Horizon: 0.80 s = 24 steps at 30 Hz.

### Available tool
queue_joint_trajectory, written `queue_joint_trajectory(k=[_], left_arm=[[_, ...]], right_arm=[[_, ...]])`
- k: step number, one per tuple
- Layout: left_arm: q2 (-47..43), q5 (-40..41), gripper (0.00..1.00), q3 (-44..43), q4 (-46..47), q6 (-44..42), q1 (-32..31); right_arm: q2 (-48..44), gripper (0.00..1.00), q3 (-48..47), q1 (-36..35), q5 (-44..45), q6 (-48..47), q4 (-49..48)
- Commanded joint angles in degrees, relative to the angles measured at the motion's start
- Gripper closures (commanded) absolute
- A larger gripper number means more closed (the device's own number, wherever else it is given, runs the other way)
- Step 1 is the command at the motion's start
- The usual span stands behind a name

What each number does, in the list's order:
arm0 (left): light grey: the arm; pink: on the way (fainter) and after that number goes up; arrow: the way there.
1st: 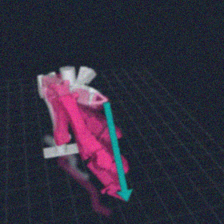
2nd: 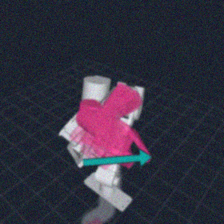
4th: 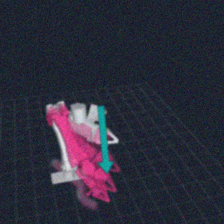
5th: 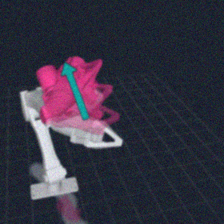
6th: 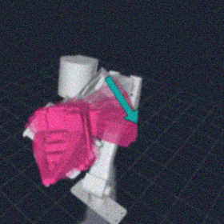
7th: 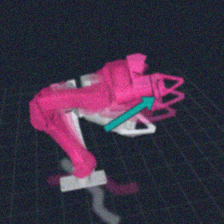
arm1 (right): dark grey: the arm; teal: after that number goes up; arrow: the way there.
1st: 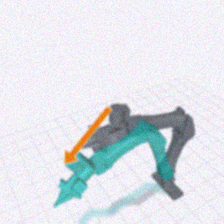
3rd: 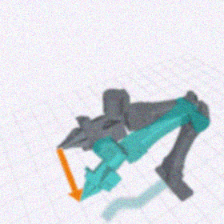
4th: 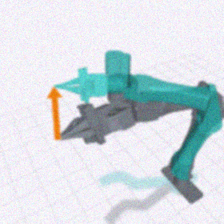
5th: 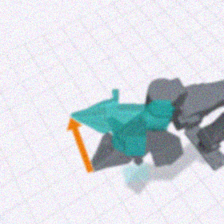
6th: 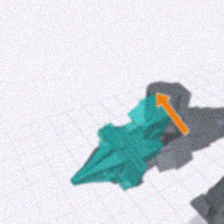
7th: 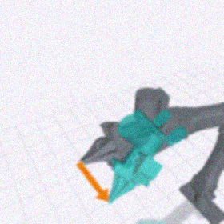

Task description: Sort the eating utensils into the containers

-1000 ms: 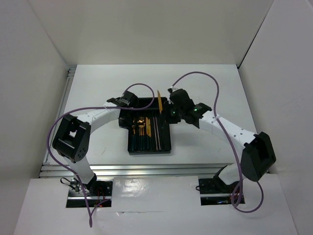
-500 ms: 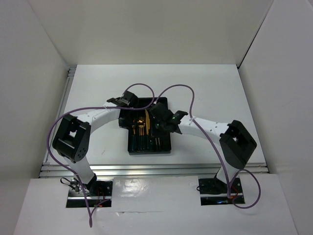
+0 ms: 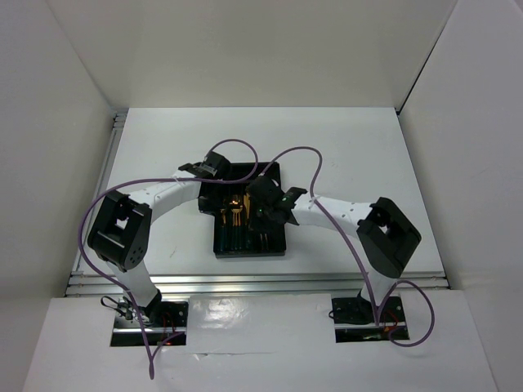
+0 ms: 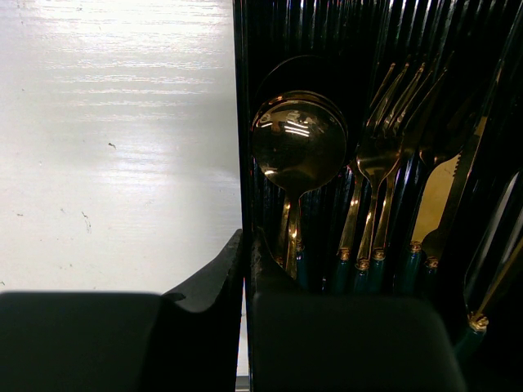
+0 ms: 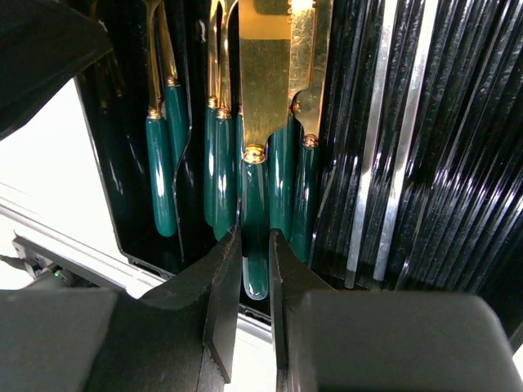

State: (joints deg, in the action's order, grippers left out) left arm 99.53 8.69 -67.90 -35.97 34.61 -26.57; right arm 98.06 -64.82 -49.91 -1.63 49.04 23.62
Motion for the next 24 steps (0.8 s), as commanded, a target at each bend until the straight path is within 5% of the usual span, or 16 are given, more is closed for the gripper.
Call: queue_joint_trajectory(k=[1, 24], left_arm=[[-1.5, -0.3, 1.00, -1.5, 1.3, -0.6, -0.3], [-1.0, -0.3, 1.00, -1.5, 1.3, -0.6, -0.3]], right_arm=[[0.6, 1.00, -2.0, -0.5, 1.8, 2.1, -0.1], [4.2, 0.92, -3.7, -1.7, 1.3, -0.3, 2.1]])
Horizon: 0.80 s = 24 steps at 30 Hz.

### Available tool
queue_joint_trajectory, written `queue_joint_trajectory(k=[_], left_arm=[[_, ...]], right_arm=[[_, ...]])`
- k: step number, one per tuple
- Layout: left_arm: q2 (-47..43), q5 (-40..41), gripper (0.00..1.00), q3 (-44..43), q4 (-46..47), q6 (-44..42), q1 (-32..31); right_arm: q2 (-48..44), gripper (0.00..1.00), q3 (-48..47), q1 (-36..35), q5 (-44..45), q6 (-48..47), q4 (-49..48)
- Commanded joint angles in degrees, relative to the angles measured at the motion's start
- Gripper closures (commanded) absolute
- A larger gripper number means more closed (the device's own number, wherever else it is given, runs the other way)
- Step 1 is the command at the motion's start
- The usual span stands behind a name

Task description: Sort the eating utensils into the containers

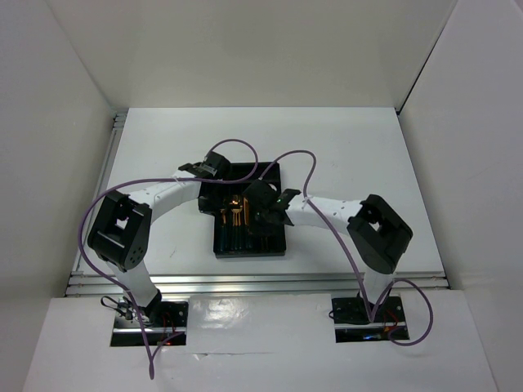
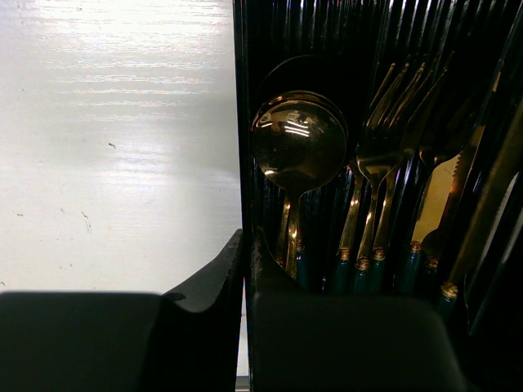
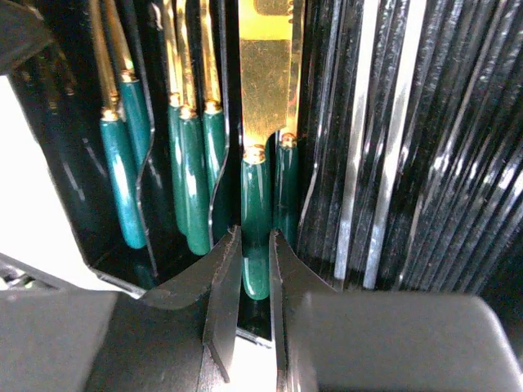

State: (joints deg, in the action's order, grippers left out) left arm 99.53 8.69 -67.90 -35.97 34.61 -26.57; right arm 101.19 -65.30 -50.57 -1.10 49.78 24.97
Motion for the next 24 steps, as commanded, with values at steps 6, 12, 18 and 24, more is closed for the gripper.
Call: queue_joint_trajectory(k=[6, 12, 18, 24], left_arm=[[-1.0, -0.3, 1.00, -1.5, 1.3, -0.6, -0.3], [-1.0, -0.3, 1.00, -1.5, 1.3, -0.6, -0.3], [-1.0, -0.3, 1.00, -1.5, 1.3, -0.6, -0.3], [-1.5, -0.3, 1.00, -1.5, 1.3, -0.6, -0.3]], right_arm=[[2.4, 0.88, -3.8, -1.6, 0.8, -1.0, 2.3], [1.3, 0.64, -3.8, -1.6, 0.8, -1.0, 2.8], [-1.7, 0.46, -5.5, -1.6, 1.8, -2.6, 3.4], [-5.1, 0.40, -8.8, -1.6, 5.6, -3.7, 6.4]])
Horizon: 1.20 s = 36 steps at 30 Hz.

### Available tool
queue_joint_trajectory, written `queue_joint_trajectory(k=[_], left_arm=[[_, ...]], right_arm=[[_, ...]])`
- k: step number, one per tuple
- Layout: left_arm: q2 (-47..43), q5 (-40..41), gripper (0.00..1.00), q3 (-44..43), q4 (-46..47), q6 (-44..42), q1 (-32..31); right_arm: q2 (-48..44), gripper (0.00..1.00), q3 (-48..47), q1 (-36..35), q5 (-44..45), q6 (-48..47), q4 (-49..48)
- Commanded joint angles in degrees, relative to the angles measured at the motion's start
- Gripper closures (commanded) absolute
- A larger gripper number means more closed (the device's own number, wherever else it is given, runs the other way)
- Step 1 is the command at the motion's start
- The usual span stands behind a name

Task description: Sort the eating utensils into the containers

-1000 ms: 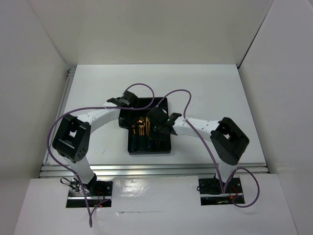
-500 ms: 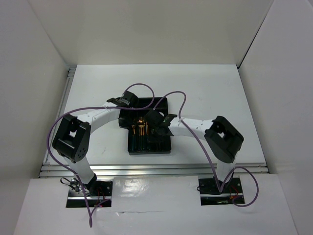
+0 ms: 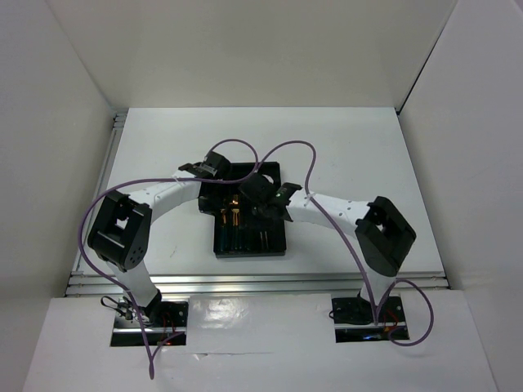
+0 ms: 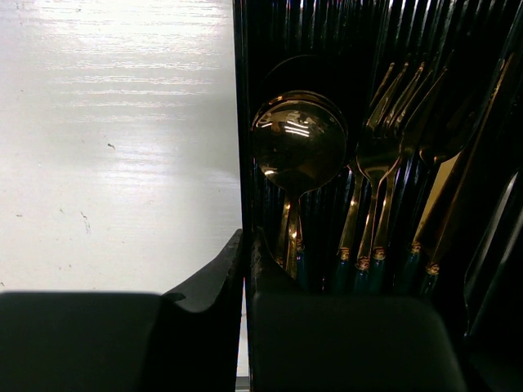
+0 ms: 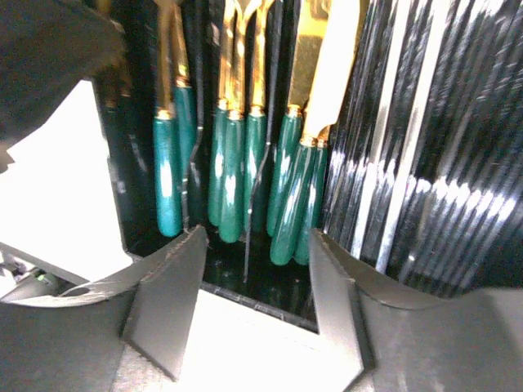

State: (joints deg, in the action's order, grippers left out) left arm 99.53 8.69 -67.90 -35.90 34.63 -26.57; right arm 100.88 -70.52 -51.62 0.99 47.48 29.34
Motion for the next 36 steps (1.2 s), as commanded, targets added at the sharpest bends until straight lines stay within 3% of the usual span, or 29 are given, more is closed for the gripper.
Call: queue_joint_trajectory(k=[1, 11, 17, 24, 32, 35, 36], left_arm=[[-1.5, -0.3, 1.00, -1.5, 1.3, -0.6, -0.3], [-2.7, 0.7, 1.00, -3.1, 0.1, -0.6, -0.3], [-3.9, 1.8, 0.93, -6.6, -3.3, -1.2, -0.3], [-6.6, 2.3, 0.66, -12.7, -7.1, -2.4, -0.3], [-10.0, 2.3, 0.54, -16.3, -11.1, -3.0, -0.3], [-14.9, -0.8, 0.52, -14.3, -7.5, -5.7, -0.3], [-16.5, -1.4, 0.47, -13.4, -6.2, -6.2, -0.3]], right_arm=[[-6.0, 0.38, -3.6, -0.5, 4.7, -1.4, 2.7], [-15.6, 0.13, -4.2, -0.5, 16.6, -3.2, 5.1], [-21.0, 0.00, 0.6, 2.7, 21.9, -4.4, 4.6], [-27.3, 0.00, 6.2, 12.3, 21.0, -7.1, 3.9], [-30.7, 0.00, 8.6, 17.9, 22.7, -11.7, 3.9], [-31.9, 0.00, 9.9, 18.5, 23.4, -13.2, 1.9], [-31.9, 0.00, 10.8, 19.1, 22.7, -13.2, 0.9]])
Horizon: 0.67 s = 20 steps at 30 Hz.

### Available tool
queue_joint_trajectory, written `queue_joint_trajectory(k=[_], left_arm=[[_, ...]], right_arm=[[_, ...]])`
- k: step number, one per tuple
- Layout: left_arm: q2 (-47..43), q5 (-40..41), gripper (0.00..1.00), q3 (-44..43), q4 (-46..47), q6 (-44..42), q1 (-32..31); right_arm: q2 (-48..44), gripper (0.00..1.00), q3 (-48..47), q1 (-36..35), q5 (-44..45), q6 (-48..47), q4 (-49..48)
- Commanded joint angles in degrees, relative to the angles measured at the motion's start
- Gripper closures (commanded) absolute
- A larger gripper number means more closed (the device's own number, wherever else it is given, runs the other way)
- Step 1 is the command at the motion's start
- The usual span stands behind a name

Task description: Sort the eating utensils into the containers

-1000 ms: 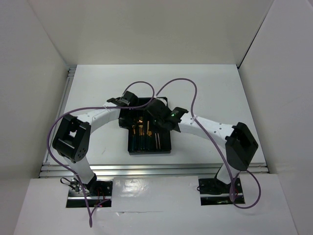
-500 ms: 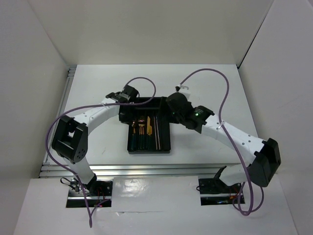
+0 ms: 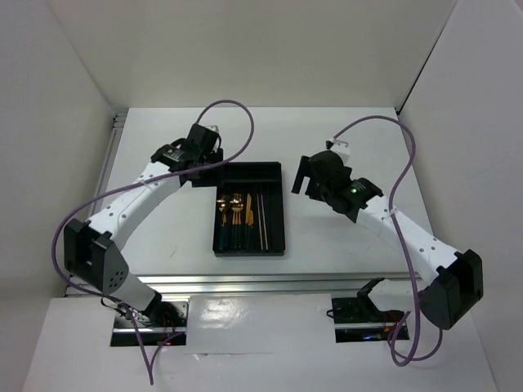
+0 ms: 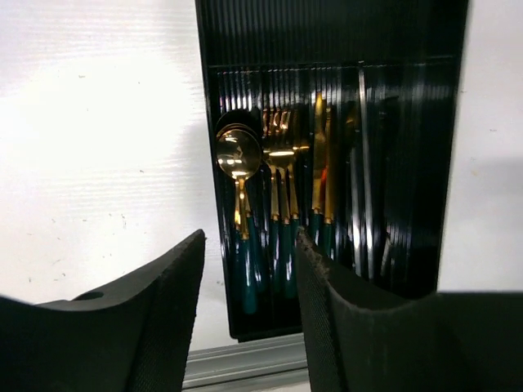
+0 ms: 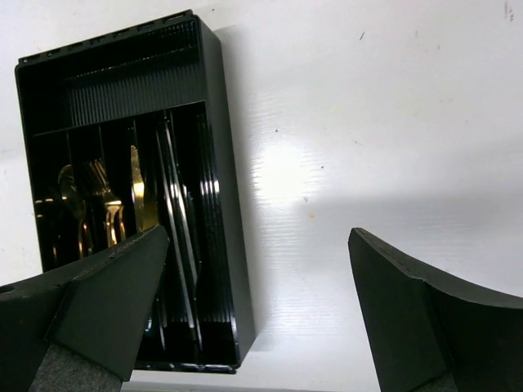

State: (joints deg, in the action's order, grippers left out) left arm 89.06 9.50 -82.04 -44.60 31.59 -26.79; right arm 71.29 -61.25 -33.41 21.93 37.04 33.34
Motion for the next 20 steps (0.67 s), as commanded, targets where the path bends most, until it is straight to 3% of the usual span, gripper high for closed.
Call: queue_joint_trajectory(k=[1, 3, 9, 15, 20], left_arm=[[-8.9, -2.2, 0.44, 1.4, 3.5, -3.7, -0.1], [-11.4, -2.7, 0.36, 2.9, 4.8, -5.0, -0.1], [-21.7, -1.1, 0.29, 4.7, 7.4, -10.1, -0.1], [-31.7, 2.2, 0.11, 6.6, 13.9, -11.8, -0.1], [-34.6, 6.5, 0.06, 7.2, 15.3, -11.2, -0.1]], right_arm=[[-2.3, 0.00, 2.1, 0.9, 1.8, -3.6, -4.9], [-2.8, 0.00, 3.4, 0.9, 1.8, -4.8, -6.9], [-6.2, 0.00, 2.8, 1.4, 10.9, -11.0, -12.1], [-14.1, 0.00, 4.9, 1.4, 7.3, -16.9, -22.3], [-13.6, 0.00, 4.0, 1.4, 6.8, -16.8, -20.1]])
